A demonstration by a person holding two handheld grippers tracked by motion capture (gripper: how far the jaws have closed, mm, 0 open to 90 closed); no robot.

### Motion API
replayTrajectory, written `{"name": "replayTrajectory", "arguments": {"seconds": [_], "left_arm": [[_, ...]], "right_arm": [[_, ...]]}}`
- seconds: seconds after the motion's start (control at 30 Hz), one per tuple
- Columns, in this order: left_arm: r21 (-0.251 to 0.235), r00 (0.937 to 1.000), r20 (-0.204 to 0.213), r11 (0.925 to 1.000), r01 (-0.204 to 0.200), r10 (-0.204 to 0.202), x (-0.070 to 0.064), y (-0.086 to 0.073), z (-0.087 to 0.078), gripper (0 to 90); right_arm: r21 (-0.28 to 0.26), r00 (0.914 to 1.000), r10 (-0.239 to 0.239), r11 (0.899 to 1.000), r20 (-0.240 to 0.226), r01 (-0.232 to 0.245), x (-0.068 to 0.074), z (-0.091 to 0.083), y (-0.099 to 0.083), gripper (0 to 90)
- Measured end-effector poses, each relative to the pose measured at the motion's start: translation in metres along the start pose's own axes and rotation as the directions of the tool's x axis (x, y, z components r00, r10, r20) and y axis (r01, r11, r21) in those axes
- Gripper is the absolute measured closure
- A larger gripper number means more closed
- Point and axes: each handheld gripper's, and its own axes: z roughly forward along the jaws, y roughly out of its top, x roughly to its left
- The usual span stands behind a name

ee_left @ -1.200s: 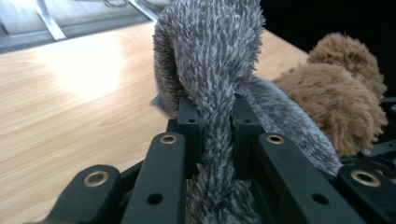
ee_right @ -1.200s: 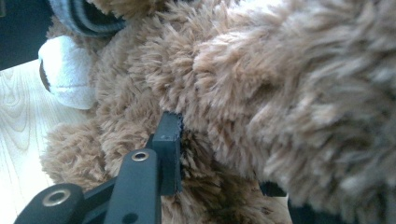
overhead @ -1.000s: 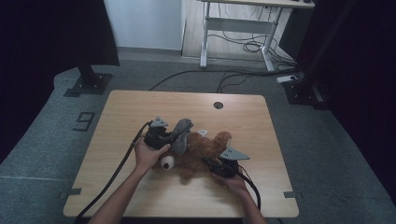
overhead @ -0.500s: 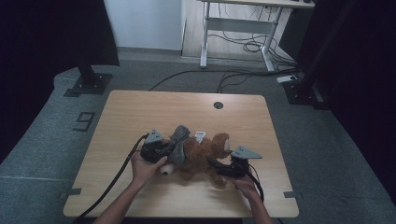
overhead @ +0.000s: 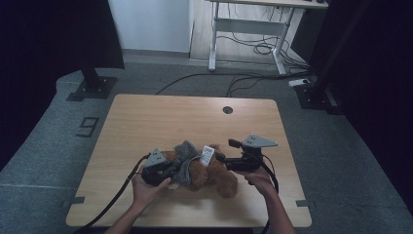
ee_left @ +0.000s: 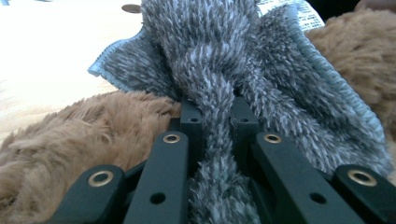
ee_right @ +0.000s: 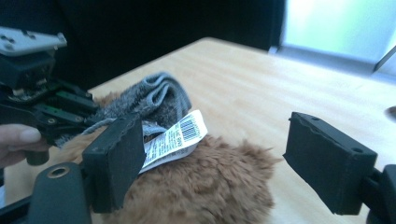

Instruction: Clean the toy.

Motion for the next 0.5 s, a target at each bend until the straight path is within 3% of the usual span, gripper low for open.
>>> {"name": "replayTrajectory", "arguments": {"seconds": [0.1,0.13,0.27,0.33,0.43,0.47,0.5], "left_arm": [[-0.006,1.0,0.006,1.0,-0.004,0.004,-0.001,-0.004,-0.003,80.0],[-0.006,1.0,0.005,0.9999,-0.009,0.009,-0.002,-0.004,-0.004,80.1],[-0.011,0.9998,0.016,0.9999,-0.011,0.011,-0.004,-0.009,-0.007,80.0],[-0.01,0.9997,0.017,0.9998,-0.017,0.018,-0.006,-0.01,-0.007,80.0],[-0.017,0.9998,0.003,0.9996,-0.021,0.021,-0.008,-0.012,-0.006,80.1],[-0.018,0.9998,0.001,0.9997,-0.019,0.019,-0.008,-0.012,-0.004,80.1],[-0.021,0.9999,-0.002,0.9997,-0.015,0.015,-0.008,-0.011,-0.001,80.2]], "right_arm": [[0.116,0.9994,-0.02,0.993,-0.027,0.023,0.013,0.016,-0.015,17.7],[0.165,0.9997,-0.007,0.986,-0.025,0.011,0.018,0.021,-0.025,16.7],[0.225,0.9979,0.061,0.973,-0.021,-0.055,0.028,0.027,-0.061,16.2],[0.254,0.9991,0.042,0.966,0.0,-0.041,0.032,0.032,-0.075,20.0],[0.22,0.9985,0.026,0.975,0.047,-0.036,0.036,0.037,-0.083,32.8],[0.22,0.9985,0.026,0.975,0.047,-0.036,0.036,0.037,-0.083,32.8],[0.21,0.9957,0.019,0.977,0.09,-0.038,0.036,0.041,-0.084,37.5]]}}
